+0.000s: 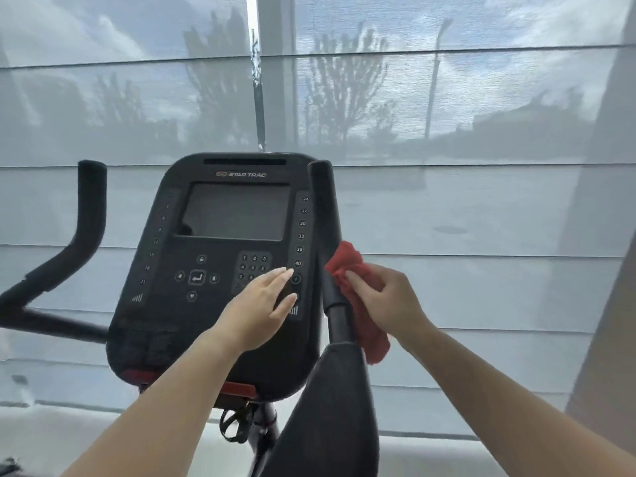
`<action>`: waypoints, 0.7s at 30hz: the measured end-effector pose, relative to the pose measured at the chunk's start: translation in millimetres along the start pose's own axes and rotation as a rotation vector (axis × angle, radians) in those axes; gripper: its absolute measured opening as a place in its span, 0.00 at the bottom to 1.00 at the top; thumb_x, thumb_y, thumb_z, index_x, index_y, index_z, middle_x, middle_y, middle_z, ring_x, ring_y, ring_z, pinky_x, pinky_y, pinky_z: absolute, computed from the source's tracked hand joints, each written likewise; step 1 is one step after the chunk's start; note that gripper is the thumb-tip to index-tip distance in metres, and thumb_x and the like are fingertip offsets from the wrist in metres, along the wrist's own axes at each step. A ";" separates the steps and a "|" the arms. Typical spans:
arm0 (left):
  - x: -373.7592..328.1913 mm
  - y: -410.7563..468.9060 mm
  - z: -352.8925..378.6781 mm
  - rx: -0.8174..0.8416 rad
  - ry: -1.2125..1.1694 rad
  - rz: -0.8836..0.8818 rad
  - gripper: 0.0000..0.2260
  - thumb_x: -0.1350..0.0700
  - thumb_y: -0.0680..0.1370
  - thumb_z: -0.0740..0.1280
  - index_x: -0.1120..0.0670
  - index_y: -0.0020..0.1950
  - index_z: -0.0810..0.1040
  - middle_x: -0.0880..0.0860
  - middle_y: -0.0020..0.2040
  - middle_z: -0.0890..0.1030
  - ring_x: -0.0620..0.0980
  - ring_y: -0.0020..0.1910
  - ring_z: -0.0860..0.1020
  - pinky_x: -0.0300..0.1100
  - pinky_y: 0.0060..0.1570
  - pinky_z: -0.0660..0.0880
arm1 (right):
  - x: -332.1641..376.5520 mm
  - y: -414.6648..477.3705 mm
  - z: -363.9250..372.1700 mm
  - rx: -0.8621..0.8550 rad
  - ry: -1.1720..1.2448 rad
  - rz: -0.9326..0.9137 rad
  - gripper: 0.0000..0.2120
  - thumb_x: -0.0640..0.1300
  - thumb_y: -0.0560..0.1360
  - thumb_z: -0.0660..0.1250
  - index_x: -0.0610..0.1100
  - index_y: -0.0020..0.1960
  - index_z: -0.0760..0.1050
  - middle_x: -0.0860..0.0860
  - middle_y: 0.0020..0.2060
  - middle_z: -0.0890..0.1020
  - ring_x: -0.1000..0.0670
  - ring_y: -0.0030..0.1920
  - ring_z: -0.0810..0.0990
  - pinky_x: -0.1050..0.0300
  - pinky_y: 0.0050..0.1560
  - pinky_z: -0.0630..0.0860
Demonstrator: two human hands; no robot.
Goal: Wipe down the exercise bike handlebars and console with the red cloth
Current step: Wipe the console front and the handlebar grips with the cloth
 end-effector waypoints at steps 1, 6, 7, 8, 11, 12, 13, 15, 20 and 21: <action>-0.4 0.0 6.1 0.035 0.028 0.005 0.24 0.45 0.81 0.53 0.48 0.76 0.56 0.45 0.76 0.57 0.43 0.75 0.53 0.42 0.73 0.53 | 2.2 -8.0 -3.9 0.015 -0.034 -0.007 0.04 0.46 0.73 0.70 0.53 0.42 0.83 0.56 0.37 0.85 0.56 0.41 0.83 0.66 0.44 0.76; 0.2 -0.1 27.6 0.188 0.082 0.007 0.25 0.44 0.81 0.52 0.47 0.77 0.52 0.45 0.78 0.51 0.44 0.76 0.48 0.45 0.74 0.52 | 34.9 -16.9 -19.4 -0.033 -0.184 -0.125 0.07 0.47 0.71 0.72 0.59 0.44 0.81 0.61 0.37 0.84 0.60 0.41 0.82 0.68 0.44 0.76; 3.8 -1.3 29.2 0.207 0.078 -0.011 0.25 0.44 0.81 0.52 0.47 0.77 0.51 0.45 0.78 0.51 0.44 0.76 0.48 0.46 0.74 0.51 | 42.1 -14.4 -17.5 -0.038 -0.209 -0.146 0.08 0.47 0.71 0.71 0.61 0.45 0.81 0.63 0.39 0.84 0.62 0.42 0.81 0.70 0.45 0.74; 8.1 -2.8 30.1 0.220 0.080 -0.027 0.25 0.44 0.81 0.52 0.47 0.77 0.51 0.45 0.78 0.50 0.44 0.76 0.47 0.46 0.74 0.51 | 46.9 -12.6 -12.8 -0.012 -0.242 -0.151 0.09 0.47 0.72 0.71 0.61 0.47 0.80 0.63 0.42 0.84 0.63 0.45 0.81 0.70 0.49 0.73; 20.3 -7.1 32.6 0.256 0.124 -0.049 0.26 0.45 0.81 0.52 0.49 0.77 0.50 0.44 0.78 0.45 0.46 0.76 0.46 0.49 0.74 0.53 | 45.2 -18.0 7.5 0.133 -0.432 -0.124 0.13 0.49 0.74 0.68 0.57 0.58 0.78 0.58 0.61 0.78 0.59 0.62 0.73 0.65 0.64 0.65; 22.8 -8.2 34.3 0.265 0.134 -0.047 0.26 0.45 0.81 0.52 0.49 0.77 0.49 0.43 0.78 0.44 0.46 0.76 0.45 0.49 0.74 0.53 | 43.1 -23.6 10.4 0.147 -0.473 -0.131 0.14 0.49 0.74 0.68 0.57 0.59 0.77 0.57 0.64 0.75 0.59 0.65 0.70 0.67 0.65 0.61; 24.4 -8.7 36.1 0.270 0.141 -0.046 0.27 0.45 0.81 0.52 0.49 0.77 0.47 0.43 0.77 0.42 0.46 0.76 0.44 0.49 0.74 0.54 | 42.5 -29.7 11.0 0.151 -0.486 -0.146 0.14 0.48 0.74 0.68 0.57 0.59 0.78 0.57 0.65 0.74 0.60 0.66 0.69 0.69 0.65 0.60; 25.6 -8.3 39.5 0.277 0.148 -0.045 0.28 0.44 0.81 0.52 0.47 0.77 0.45 0.42 0.77 0.40 0.47 0.76 0.42 0.50 0.73 0.55 | 44.4 -41.4 8.3 0.181 -0.490 -0.172 0.11 0.48 0.73 0.69 0.57 0.54 0.80 0.59 0.63 0.76 0.63 0.64 0.70 0.71 0.64 0.61; 29.3 -6.4 40.6 0.299 0.110 -0.036 0.28 0.45 0.81 0.53 0.46 0.77 0.44 0.41 0.77 0.39 0.46 0.76 0.40 0.52 0.73 0.54 | 63.8 -50.4 -4.4 0.267 -0.564 -0.233 0.07 0.46 0.70 0.72 0.53 0.48 0.81 0.65 0.47 0.82 0.72 0.51 0.74 0.80 0.52 0.64; 30.7 -5.7 40.2 0.301 0.106 -0.031 0.28 0.45 0.81 0.53 0.46 0.77 0.45 0.40 0.77 0.39 0.46 0.76 0.40 0.52 0.74 0.54 | 66.6 -49.3 -7.2 0.225 -0.558 -0.232 0.08 0.46 0.69 0.73 0.53 0.48 0.80 0.64 0.45 0.83 0.70 0.49 0.75 0.78 0.51 0.66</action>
Point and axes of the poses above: each hand's wrist, its own y-axis towards the middle knuckle, its own z-axis out of the palm, x = y × z, the point moved 4 cm from there along y, towards the middle knuckle
